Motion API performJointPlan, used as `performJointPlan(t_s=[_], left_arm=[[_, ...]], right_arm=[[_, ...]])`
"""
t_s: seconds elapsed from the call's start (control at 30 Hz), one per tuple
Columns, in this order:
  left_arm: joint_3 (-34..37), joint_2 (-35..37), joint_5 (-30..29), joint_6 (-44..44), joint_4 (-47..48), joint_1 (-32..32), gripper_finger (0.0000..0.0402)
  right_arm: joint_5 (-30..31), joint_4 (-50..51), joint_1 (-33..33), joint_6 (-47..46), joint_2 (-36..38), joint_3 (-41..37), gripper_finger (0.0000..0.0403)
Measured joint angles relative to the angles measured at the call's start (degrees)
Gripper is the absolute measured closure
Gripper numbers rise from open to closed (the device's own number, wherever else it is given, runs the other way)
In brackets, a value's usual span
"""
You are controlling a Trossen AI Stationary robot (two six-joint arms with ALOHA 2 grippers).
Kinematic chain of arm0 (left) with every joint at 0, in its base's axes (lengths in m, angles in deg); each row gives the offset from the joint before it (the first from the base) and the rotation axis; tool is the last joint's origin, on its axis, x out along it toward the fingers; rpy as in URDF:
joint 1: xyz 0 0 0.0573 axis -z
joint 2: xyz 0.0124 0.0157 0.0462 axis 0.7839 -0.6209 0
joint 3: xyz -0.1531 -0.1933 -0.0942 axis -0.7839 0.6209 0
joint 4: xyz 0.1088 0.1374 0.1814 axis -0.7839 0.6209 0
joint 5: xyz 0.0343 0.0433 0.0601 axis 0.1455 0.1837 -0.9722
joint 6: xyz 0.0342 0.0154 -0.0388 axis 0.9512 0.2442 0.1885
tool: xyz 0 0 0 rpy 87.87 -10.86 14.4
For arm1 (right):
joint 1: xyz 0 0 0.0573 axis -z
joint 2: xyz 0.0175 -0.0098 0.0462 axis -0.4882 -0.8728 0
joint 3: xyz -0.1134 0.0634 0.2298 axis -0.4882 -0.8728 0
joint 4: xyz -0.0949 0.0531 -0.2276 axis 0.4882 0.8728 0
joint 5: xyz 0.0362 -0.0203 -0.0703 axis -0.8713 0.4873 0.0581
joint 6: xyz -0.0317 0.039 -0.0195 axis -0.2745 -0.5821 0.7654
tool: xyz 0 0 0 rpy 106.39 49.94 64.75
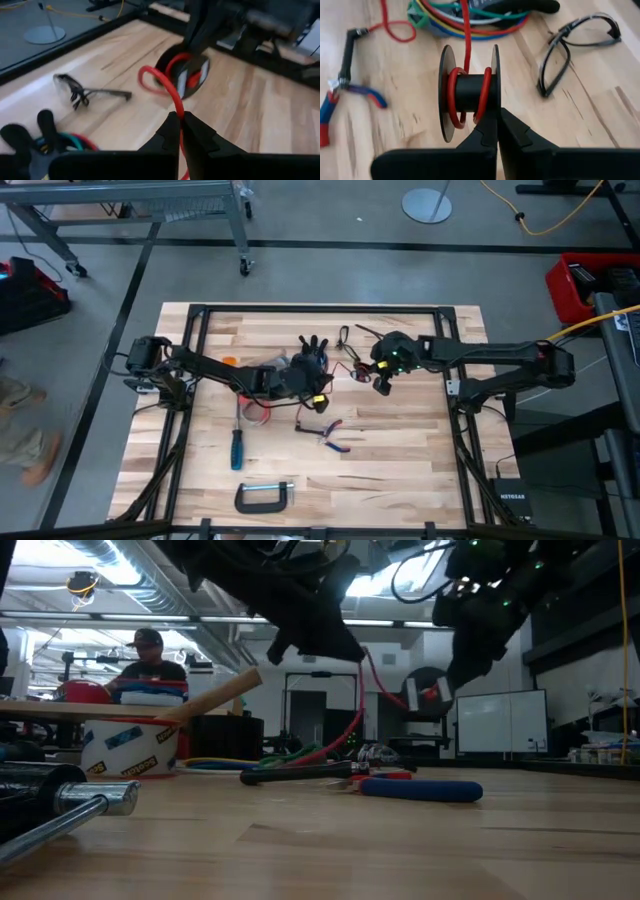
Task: Coil cords
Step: Coil the red wire onto the black spool
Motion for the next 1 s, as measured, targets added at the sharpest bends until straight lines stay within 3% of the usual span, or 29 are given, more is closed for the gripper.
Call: performJointPlan(t_s=[0.3, 0.57, 1.0], left_arm=[[0.0, 0.0, 1.94, 0.01, -4.18, -0.69, 0.0402], [0.02, 0.0, 2.06, -0.3, -4.53, -0.69, 0.0401], [0.0, -0.08, 3.01, -0.96, -5.98, -0.42, 0.0401]], right_arm=[[-0.16, -13.8, 0.0, -3.21, -8.05, 0.0, 0.0402], [-6.16, -25.48, 0.0, -5.47, -13.87, 0.0, 0.0402], [-9.18, -42.61, 0.0, -11.92, -18.71, -0.04, 0.0402]])
